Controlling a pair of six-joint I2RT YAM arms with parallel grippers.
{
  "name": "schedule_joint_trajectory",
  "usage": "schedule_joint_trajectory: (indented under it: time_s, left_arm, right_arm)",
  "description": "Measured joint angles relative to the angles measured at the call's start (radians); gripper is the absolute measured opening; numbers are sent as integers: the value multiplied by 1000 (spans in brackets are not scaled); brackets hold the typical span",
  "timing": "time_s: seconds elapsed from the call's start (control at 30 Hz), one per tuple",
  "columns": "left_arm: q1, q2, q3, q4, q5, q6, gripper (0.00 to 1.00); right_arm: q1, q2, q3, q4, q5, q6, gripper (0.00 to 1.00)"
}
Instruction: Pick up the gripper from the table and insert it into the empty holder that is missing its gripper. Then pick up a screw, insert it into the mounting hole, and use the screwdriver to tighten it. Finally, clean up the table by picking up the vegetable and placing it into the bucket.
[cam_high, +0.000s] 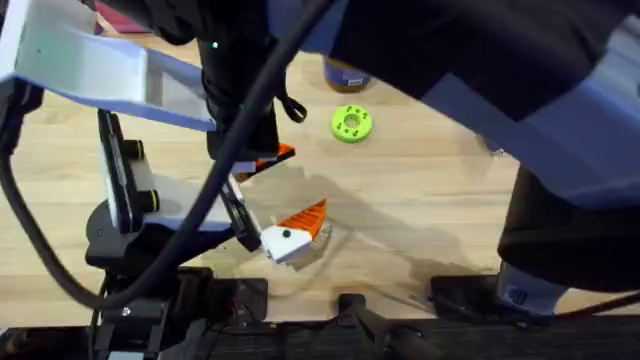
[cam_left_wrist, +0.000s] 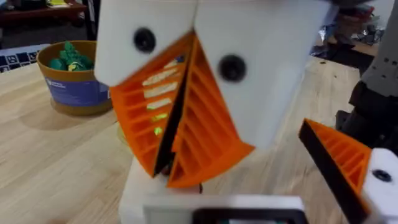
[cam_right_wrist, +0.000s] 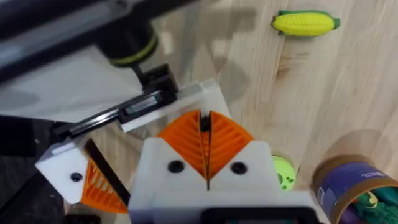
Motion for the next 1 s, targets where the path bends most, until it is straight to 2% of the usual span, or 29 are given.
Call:
schedule_joint_trajectory:
  time_s: [0.23,0.27,0.47,0.5,0.67,0.87,1.0]
  left_arm:
    - [0,0,0,0,0,-1,985]
    - [0,0,0,0,0,-1,985]
    - [0,0,0,0,3,0,985]
    - [0,0,0,0,3,0,985]
    - [0,0,0,0,3,0,985]
    - [0,0,0,0,3,0,985]
    - [0,0,0,0,3,0,985]
  right_arm:
    - [0,0,0,0,0,4,6]
    - [0,0,0,0,0,10,65]
    - [-17,0,1,4,8,23,917]
    - [-27,-1,1,11,7,31,971]
    - [-73,-23,1,58,0,137,993]
    - [-154,-116,0,68,-10,271,993]
    - [-214,-197,-94,153,-15,330,994]
